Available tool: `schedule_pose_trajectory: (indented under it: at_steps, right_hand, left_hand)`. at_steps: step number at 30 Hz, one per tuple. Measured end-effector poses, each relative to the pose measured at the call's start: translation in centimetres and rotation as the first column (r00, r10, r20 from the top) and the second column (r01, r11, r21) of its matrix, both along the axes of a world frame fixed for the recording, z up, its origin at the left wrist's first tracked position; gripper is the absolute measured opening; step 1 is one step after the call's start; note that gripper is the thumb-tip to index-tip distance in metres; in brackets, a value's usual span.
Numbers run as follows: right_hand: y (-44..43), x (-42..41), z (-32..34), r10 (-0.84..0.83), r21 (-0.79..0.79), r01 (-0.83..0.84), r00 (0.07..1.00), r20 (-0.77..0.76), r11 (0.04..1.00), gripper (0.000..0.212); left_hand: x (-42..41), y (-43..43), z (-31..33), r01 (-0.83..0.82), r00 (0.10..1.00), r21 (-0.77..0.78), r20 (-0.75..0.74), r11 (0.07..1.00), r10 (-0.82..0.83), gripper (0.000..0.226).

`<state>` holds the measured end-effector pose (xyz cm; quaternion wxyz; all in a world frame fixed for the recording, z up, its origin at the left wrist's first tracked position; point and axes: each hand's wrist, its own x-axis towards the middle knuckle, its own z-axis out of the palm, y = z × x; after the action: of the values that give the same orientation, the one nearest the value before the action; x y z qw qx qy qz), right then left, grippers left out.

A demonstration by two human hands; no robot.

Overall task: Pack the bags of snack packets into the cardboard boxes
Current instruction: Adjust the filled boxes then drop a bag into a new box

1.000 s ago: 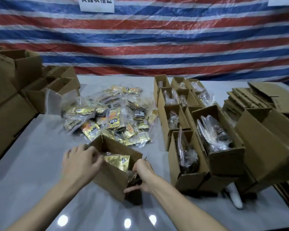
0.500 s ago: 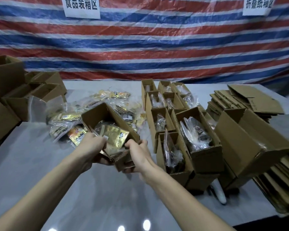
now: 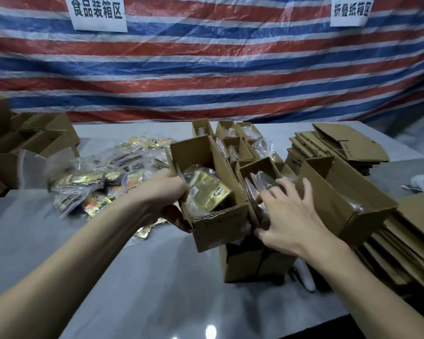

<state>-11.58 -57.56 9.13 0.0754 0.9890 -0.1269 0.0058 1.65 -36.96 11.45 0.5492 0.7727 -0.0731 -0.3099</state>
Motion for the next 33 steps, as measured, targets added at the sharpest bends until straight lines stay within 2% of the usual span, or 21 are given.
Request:
schedule_pose_trajectory:
  at_steps: [2,5,7,15,21,25,33]
  right_hand:
    - [-0.9,0.0,-0.3,-0.066,-0.028,0.064,0.996,-0.054,0.998,0.048]
    - [-2.1,-0.1,-0.2,-0.122,0.027,0.121,0.989,0.078,0.992,0.019]
    - [-3.0,-0.2,0.0,-0.148,0.079,0.14,0.983,0.109,0.987,0.014]
    - [-5.6,-1.4,-0.5,-0.289,0.293,0.216,0.928,0.234,0.931,0.024]
    - [-7.0,-1.7,-0.4,-0.266,0.41,0.098,0.888,0.375,0.907,0.023]
    - [-7.4,-1.6,0.5,-0.26,0.448,0.034,0.853,0.453,0.893,0.012]
    - [-8.3,-2.0,0.6,-0.306,0.472,0.067,0.838,0.451,0.879,0.011]
  left_hand:
    - [-0.2,-1.4,0.1,0.034,0.999,0.001,-0.002,0.999,-0.034,0.034]
    - [-0.4,-3.6,0.1,0.085,0.996,0.002,-0.01,0.996,-0.085,0.04]
    - [-0.6,-5.0,0.1,0.109,0.994,0.012,-0.014,0.994,-0.108,0.047]
    - [-1.4,-8.7,0.1,0.138,0.99,0.074,-0.007,0.988,-0.138,0.04]
    - [-1.1,-9.4,0.0,0.12,0.992,0.042,-0.046,0.992,-0.118,0.042]
    - [-1.3,-10.0,-0.3,0.134,0.99,0.059,-0.051,0.989,-0.131,0.039]
    - [-1.3,-11.2,-0.6,0.162,0.986,0.074,-0.055,0.984,-0.158,0.043]
